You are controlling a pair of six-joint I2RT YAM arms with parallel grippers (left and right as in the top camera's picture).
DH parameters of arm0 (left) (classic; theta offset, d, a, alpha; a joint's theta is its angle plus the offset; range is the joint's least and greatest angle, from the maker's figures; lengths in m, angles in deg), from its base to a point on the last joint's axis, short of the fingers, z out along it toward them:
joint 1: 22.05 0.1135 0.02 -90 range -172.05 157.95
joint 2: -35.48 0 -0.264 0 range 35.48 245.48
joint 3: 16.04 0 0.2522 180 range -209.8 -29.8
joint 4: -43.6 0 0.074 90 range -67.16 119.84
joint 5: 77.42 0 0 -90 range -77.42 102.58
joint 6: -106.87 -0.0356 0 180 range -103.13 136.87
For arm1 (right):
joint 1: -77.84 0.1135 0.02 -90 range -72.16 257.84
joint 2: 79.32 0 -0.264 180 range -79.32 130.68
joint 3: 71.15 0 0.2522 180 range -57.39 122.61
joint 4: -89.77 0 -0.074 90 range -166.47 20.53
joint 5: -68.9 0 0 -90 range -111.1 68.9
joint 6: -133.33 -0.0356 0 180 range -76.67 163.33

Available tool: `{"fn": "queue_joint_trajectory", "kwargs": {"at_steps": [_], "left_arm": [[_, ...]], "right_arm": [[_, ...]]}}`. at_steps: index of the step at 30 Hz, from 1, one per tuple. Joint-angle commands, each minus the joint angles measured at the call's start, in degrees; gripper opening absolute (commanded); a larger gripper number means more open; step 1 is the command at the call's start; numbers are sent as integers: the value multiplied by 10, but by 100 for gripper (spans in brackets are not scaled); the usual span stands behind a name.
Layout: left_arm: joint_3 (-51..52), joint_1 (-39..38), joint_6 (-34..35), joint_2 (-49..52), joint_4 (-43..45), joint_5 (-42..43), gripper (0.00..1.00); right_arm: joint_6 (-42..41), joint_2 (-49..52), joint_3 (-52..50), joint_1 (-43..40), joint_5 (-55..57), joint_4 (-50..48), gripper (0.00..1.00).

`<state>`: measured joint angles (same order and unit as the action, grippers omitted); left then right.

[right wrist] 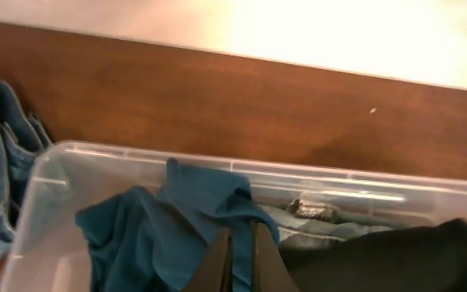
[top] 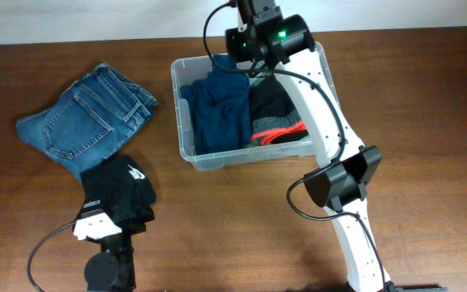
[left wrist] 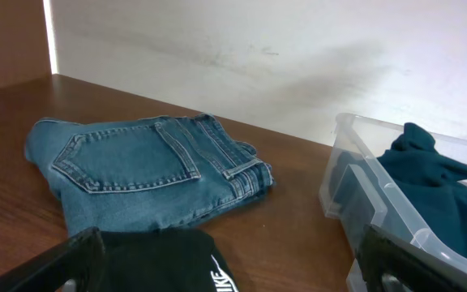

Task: Pack container

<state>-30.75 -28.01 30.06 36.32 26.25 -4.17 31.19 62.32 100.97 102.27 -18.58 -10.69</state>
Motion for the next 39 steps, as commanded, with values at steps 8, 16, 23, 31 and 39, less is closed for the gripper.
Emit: {"fn": "queue_joint_trajectory", "kwargs": {"at_steps": [8,16,23,31,39], "left_arm": [[4,3,-7,-5,1,0,99],[4,3,-7,-5,1,0,99],[4,3,-7,-5,1,0,99],[4,3,-7,-5,1,0,99],[4,3,-7,-5,1,0,99]], "right_arm": [[-3,20,-165,22,-44,-48,4],[-3,21,-365,22,-45,-181,4],[-3,14,-356,22,-45,-182,7],[-3,-1,-248,22,-45,-181,10],[-2,-2,-76,18,-42,-181,36]]}}
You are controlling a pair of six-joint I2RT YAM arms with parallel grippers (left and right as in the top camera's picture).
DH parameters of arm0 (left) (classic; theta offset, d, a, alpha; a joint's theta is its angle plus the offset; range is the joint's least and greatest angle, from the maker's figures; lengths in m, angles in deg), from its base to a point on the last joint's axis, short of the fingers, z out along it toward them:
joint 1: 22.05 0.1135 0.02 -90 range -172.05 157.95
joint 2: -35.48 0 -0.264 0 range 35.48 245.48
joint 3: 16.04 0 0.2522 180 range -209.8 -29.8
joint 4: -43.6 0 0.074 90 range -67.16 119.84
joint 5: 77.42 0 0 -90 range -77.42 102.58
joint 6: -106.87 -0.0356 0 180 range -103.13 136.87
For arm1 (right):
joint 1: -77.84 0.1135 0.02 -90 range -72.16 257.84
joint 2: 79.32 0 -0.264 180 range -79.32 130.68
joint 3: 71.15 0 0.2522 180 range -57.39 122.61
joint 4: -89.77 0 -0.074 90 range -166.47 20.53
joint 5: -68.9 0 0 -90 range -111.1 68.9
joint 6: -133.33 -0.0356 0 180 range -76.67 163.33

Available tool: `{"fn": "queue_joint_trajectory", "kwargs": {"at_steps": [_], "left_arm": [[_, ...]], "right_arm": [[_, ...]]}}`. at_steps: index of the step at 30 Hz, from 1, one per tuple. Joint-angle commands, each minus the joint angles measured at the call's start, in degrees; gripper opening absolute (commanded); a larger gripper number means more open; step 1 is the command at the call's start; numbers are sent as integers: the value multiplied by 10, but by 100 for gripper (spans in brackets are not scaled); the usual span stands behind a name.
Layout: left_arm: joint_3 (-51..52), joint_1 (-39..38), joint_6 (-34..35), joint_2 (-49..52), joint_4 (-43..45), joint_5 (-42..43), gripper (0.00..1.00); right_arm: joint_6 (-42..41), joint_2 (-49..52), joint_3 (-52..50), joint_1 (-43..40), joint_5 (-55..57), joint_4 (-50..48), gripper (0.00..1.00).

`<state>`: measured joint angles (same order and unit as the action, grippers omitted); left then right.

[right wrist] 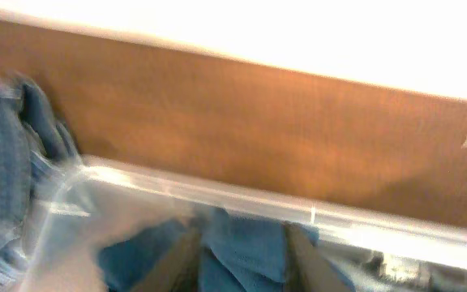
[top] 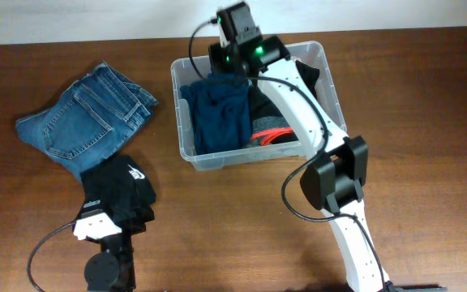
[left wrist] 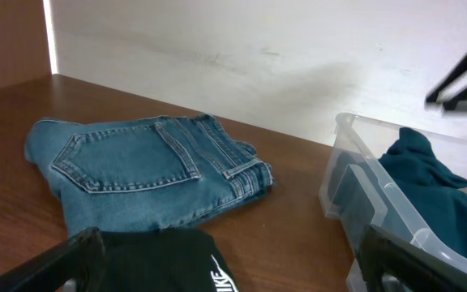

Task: Pack container

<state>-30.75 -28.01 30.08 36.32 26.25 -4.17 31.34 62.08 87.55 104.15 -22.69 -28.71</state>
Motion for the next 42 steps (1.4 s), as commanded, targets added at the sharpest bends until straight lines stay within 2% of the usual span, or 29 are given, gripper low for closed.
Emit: {"fn": "queue_joint_trajectory", "kwargs": {"at_steps": [1,2,3,6,16,18,20,27,36,42], "left_arm": [[4,3,-7,-5,1,0,99],[4,3,-7,-5,1,0,99],[4,3,-7,-5,1,0,99],[4,3,-7,-5,1,0,100],[4,3,-7,-5,1,0,99],[4,3,-7,-5,1,0,99],[4,3,-7,-5,1,0,99],[4,3,-7,-5,1,0,99],[4,3,-7,-5,1,0,99],[4,3,-7,-5,1,0,99]], "right_arm": [[-2,0,69,-3,5,0,42],[-2,0,79,-7,17,0,47],[-2,0,88,-11,30,0,57],[-2,0,109,-31,101,0,99],[-2,-8,122,-158,548,7,98],[-2,-8,122,-198,620,22,99],[-2,-8,122,-235,645,40,99],[-3,-8,122,-342,632,115,98],[-3,-8,122,-457,495,118,98],[-3,-8,122,-498,480,118,99]]}}
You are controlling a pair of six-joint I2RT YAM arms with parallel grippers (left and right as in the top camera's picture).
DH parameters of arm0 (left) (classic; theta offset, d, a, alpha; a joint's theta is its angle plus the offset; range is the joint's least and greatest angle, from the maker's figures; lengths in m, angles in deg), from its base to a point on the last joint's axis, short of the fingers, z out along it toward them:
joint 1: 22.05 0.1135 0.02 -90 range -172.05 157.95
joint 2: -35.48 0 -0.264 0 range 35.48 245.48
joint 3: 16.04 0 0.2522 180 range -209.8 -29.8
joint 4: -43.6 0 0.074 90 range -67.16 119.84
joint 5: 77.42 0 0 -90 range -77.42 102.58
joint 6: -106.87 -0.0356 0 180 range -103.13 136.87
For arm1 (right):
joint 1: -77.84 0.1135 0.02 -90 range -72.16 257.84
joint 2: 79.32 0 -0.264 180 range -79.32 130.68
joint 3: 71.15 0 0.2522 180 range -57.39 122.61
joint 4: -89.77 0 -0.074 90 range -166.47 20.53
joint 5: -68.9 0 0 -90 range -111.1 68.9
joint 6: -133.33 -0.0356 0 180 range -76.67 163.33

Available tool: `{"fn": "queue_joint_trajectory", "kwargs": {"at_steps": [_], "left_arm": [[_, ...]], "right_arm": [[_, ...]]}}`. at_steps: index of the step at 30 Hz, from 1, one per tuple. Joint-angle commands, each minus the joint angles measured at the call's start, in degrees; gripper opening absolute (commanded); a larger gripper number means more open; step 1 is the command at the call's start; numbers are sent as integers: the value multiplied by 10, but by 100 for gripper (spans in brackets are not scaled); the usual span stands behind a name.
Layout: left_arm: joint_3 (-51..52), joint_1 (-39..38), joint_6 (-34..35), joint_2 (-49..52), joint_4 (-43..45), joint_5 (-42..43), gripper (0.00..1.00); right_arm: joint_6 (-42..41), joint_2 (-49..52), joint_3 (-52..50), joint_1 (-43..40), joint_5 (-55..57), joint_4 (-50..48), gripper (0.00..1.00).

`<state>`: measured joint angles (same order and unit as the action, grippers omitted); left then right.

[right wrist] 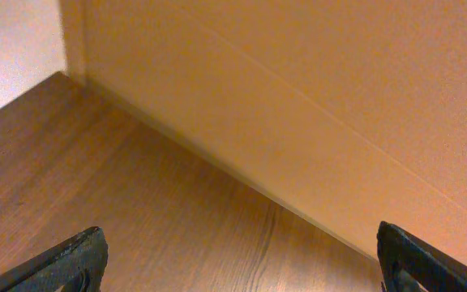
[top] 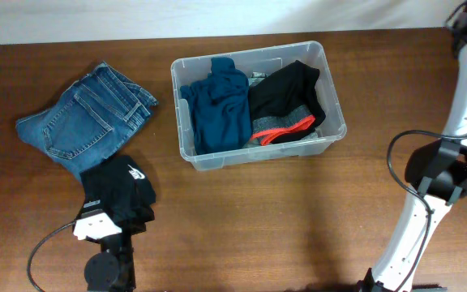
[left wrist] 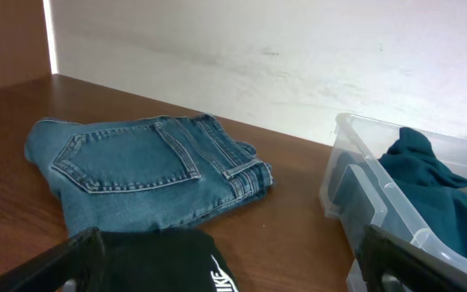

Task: Pack container

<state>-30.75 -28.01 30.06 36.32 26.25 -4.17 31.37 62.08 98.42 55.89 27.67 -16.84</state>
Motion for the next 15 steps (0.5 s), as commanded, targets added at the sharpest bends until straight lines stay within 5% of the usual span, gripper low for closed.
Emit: {"fn": "queue_joint_trajectory", "kwargs": {"at_steps": [1,15], "left_arm": [[4,3,-7,-5,1,0,99],[4,3,-7,-5,1,0,99]], "right_arm": [[-3,-8,14,-19,-23,0,98],[-3,-8,14,-36,-23,0,98]]}}
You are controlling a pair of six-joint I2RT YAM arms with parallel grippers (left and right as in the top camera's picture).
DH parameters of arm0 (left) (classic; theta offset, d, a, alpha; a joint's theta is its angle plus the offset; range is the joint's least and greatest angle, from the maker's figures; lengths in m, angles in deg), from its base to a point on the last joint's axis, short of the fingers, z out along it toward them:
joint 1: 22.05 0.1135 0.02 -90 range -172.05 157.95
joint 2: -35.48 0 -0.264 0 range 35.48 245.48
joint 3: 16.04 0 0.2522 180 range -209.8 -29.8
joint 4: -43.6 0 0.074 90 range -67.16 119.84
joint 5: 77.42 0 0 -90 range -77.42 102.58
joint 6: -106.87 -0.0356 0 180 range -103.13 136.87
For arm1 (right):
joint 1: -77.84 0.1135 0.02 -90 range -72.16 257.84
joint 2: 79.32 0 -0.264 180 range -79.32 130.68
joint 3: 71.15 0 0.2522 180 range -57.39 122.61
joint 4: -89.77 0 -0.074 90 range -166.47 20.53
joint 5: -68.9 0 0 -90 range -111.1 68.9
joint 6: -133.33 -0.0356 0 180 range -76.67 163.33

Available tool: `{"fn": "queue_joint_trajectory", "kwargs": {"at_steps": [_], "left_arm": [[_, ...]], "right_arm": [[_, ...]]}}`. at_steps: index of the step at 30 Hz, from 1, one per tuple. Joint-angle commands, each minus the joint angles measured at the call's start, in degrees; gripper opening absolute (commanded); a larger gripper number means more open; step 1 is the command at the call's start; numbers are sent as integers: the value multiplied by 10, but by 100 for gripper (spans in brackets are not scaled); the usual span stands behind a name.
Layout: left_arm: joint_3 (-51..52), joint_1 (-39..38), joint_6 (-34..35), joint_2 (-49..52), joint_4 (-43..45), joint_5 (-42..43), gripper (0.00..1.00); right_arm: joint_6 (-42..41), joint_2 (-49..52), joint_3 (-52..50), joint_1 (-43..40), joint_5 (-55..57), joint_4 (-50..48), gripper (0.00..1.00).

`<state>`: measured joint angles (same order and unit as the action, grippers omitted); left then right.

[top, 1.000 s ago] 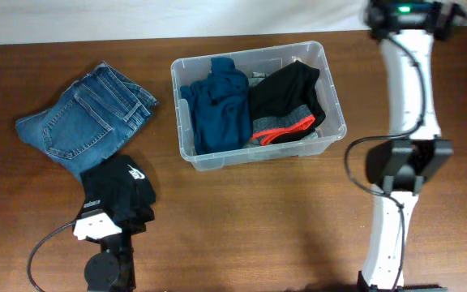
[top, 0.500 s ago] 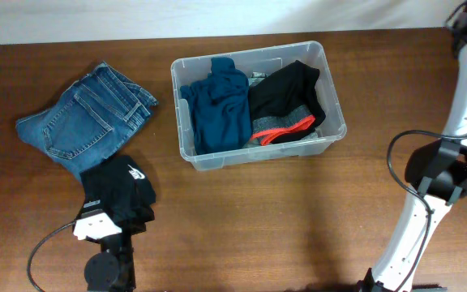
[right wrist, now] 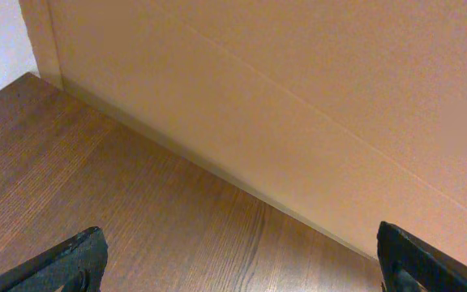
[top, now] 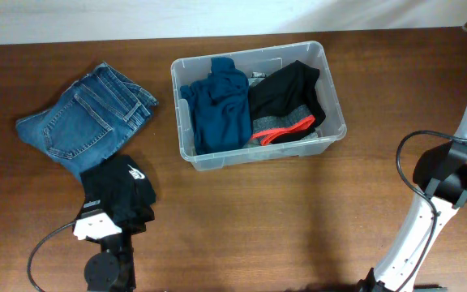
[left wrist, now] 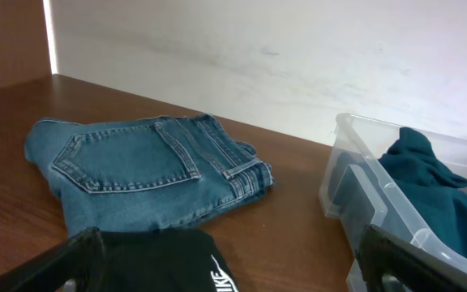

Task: Pack container

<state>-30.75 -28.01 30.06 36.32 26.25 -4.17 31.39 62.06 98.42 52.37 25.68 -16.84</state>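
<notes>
A clear plastic container [top: 332, 99] stands on the wooden table and holds a teal garment [top: 221, 112] on its left and a black garment with an orange band [top: 286, 101] on its right. Folded blue jeans [top: 83, 120] lie to its left, also in the left wrist view [left wrist: 148, 174]. A black Nike garment [top: 120, 188] lies below the jeans. My left gripper [left wrist: 233, 268] stands open just over that black garment [left wrist: 156, 264]. My right gripper [right wrist: 242, 268] is open at the table's far right, facing bare table and wall, nothing between its fingers.
The right arm [top: 452, 174] stands along the table's right edge. A beige wall [right wrist: 298, 105] rises behind the table there. The left arm's base and cable [top: 96, 259] sit at the front left.
The right arm has shifted slightly further right at the table's edge. The left gripper and the clothes have not moved.
My right gripper was shut on the teal garment over the container's left half. Then it was open above that garment, which lay in the container. After that the right arm stood at the table's far right, where it stays. The left gripper stayed open over the black garment.
</notes>
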Motion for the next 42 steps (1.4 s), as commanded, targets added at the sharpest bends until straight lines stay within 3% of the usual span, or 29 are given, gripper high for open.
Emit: {"fn": "queue_joint_trajectory", "kwargs": {"at_steps": [1,33,37,42], "left_arm": [[4,3,-7,-5,1,0,99],[0,3,-7,-5,5,-28,99],[-34,3,-8,-5,5,-18,99],[-164,3,-13,26,-47,-52,99]], "right_arm": [[-3,-8,14,0,-3,0,98],[-3,-8,14,0,-3,0,99],[-3,-8,14,0,-3,0,99],[-3,-8,14,0,-3,0,99]]}}
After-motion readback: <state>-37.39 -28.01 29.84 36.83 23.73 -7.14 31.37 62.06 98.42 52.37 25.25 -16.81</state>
